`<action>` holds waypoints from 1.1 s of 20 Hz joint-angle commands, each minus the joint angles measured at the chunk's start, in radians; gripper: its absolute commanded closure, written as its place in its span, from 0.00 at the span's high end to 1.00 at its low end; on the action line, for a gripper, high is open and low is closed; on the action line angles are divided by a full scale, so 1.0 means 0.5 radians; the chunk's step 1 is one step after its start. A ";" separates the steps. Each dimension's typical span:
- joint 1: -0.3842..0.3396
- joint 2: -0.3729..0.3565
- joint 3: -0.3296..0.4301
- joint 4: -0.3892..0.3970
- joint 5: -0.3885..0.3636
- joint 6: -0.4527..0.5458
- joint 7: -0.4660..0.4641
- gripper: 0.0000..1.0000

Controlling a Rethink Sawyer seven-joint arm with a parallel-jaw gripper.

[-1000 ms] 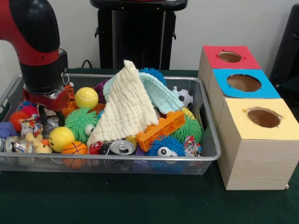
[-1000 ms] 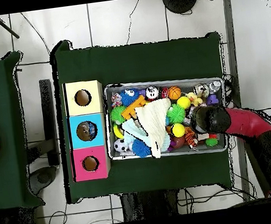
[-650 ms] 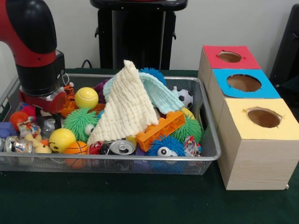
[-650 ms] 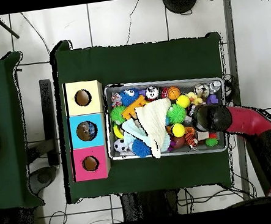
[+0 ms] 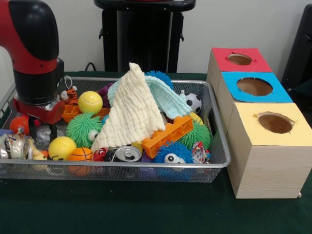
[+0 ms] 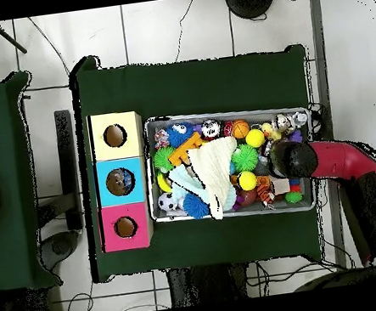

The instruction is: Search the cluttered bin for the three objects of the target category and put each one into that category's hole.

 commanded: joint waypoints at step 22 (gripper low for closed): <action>0.167 0.392 0.026 -0.360 0.299 1.282 -0.256 1.00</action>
